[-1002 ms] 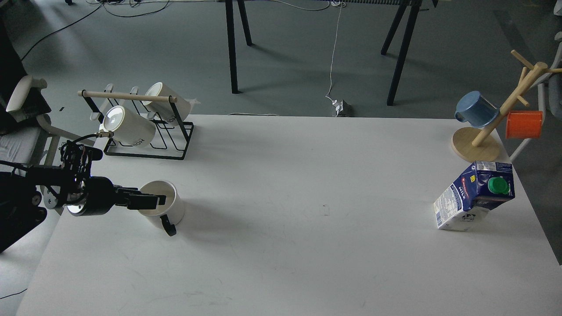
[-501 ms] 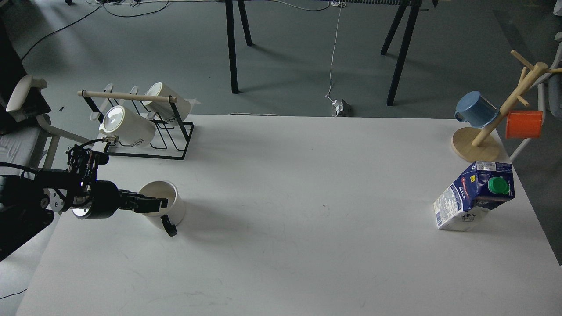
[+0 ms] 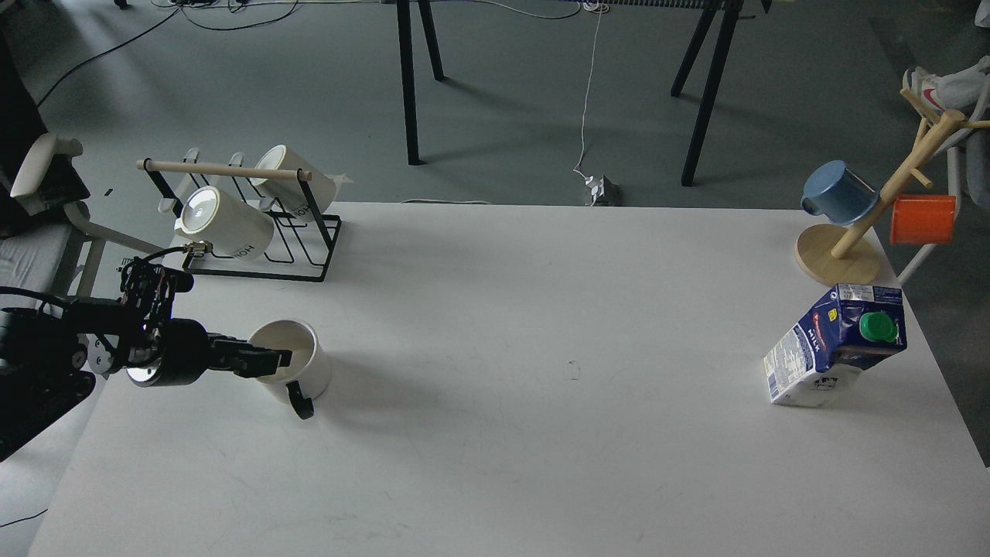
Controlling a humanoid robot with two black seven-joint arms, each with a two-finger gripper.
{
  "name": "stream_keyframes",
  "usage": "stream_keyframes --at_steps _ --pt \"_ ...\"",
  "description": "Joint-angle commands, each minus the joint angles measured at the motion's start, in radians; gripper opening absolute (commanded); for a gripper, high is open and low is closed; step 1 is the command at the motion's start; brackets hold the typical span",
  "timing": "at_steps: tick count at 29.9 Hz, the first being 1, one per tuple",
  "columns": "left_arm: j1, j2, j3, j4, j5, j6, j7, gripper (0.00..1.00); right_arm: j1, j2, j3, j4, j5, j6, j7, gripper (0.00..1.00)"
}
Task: Place cup and milk with both arms
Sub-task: 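Lift the white mug with the left gripper and carry it toward table center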
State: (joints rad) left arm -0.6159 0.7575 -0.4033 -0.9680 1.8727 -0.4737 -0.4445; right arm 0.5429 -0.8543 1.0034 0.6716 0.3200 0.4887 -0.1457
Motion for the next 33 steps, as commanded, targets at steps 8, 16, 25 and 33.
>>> stream_keyframes --at_steps 8,16,25,33 --pt "-0.005 0.002 0.0 -0.012 0.0 0.006 0.004 0.0 -0.011 0.0 0.009 0.0 0.001 0.0 0.0 0.99" --pt "-0.063 0.016 -0.032 -0.112 -0.012 -0.015 -0.007 0.0 -0.011 0.001 0.015 -0.001 0.001 0.0 0.0 0.99" --pt "-0.212 -0.203 -0.1 -0.23 -0.012 -0.015 0.013 0.0 0.002 0.014 0.052 -0.076 0.001 0.0 0.0 0.99" --pt "-0.209 -0.497 -0.069 -0.121 0.037 -0.015 0.084 0.0 0.008 0.011 0.052 -0.104 -0.001 0.0 0.0 0.99"
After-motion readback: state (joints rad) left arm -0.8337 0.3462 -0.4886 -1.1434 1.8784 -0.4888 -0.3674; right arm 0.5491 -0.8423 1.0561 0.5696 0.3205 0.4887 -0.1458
